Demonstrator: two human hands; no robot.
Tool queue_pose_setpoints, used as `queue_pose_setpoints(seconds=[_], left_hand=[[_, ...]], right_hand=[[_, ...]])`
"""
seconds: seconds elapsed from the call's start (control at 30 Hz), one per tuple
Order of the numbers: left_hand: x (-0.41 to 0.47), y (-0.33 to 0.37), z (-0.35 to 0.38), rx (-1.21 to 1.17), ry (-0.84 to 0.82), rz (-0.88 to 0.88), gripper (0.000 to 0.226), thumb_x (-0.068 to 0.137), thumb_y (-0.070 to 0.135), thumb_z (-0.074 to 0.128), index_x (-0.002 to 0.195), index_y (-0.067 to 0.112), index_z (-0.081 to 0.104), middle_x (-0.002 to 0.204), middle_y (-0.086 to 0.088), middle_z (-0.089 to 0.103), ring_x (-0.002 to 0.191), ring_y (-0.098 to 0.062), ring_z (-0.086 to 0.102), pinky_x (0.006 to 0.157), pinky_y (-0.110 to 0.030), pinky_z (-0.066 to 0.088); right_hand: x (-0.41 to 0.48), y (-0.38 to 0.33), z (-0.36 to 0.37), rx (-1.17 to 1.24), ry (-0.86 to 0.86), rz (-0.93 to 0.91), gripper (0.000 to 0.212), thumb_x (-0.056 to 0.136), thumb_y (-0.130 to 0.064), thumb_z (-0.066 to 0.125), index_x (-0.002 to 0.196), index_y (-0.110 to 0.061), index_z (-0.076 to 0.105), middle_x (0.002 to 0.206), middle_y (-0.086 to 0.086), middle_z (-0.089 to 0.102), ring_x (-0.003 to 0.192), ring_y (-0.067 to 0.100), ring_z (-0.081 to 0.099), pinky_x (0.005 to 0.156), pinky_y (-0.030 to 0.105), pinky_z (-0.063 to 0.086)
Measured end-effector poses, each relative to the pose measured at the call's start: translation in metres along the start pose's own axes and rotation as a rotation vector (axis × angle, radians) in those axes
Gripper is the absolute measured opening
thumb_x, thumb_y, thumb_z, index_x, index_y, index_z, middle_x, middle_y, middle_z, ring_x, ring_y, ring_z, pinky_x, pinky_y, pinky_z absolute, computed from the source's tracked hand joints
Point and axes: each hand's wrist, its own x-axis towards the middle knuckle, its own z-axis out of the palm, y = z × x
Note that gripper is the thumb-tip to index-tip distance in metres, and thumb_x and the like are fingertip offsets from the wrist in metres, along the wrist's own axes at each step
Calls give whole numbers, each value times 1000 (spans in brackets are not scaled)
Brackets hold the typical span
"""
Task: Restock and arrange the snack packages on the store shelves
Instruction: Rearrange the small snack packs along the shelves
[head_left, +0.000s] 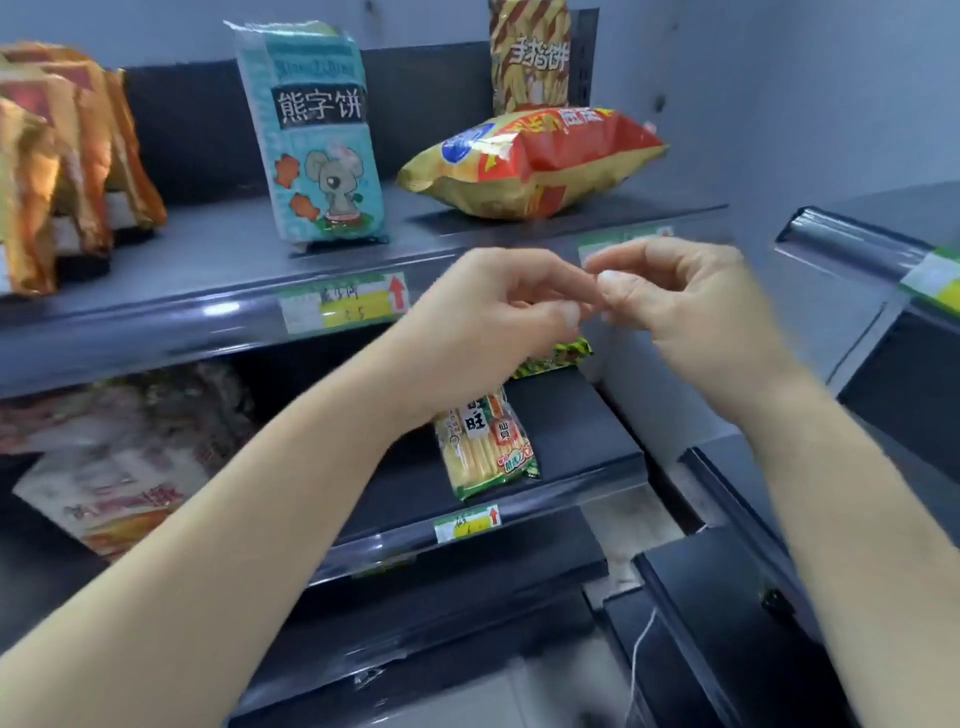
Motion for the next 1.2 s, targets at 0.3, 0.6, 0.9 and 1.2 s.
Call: queue_pose_setpoints(seconds=[0.3,0.6,0.9,1.2], left_hand=[[17,-101,43,-206,-51,-506,24,95,3,49,117,4,58,108,-12,64,94,-22,63,91,-33,53],[108,-157,90,-383,112,-738,30,94,-1,49,124,1,52,99,-9,61,99,-26,59,85,-31,50],[202,-205,125,-448,279,-809,12,95,2,47,103,8,53,82,-6,57,73,-18,58,73,-25,50],[230,-250,130,-466,323,-884,31,97,2,43,127,-1,49,110,-18,58,95,-27,58,85,-34,49]], right_hand=[[-11,123,21,-310,-133,341,30,90,-13,59,120,-10,63,115,5,66,98,10,58,84,18,39],[52,228,17,-359,-208,431,42,93,-16,55,133,-3,51,130,12,58,121,24,53,95,23,37],[156,315,34,-652,-395,296,40,96,-23,47,131,-4,52,139,17,45,132,34,37,107,36,29],[196,362,81,-794,-580,386,54,99,-29,36,149,-24,16,158,2,7,146,30,2,112,49,15]])
